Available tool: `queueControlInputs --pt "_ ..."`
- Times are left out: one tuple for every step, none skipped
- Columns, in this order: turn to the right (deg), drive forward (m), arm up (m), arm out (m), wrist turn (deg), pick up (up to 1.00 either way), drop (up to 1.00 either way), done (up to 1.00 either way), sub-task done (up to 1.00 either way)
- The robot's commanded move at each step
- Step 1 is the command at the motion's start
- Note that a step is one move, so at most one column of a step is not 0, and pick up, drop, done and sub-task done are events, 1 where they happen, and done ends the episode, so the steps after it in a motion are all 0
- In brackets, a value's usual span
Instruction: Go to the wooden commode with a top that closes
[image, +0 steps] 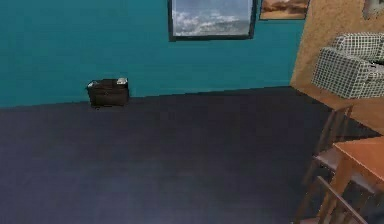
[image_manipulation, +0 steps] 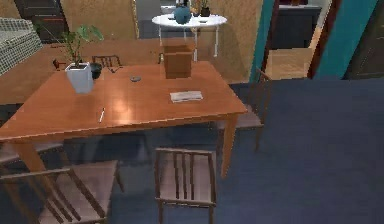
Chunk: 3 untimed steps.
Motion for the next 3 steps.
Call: queueControlInputs --pt "0.0 0.85 0.00 0.00 0.0 0.00 0.00 0.00 0.00" --pt "33.0 0.00 0.00 0.00 0.0 0.00 0.00 0.00 0.00" --pt "0.0 1.00 0.00 0.00 0.0 0.00 0.00 0.00 0.00"
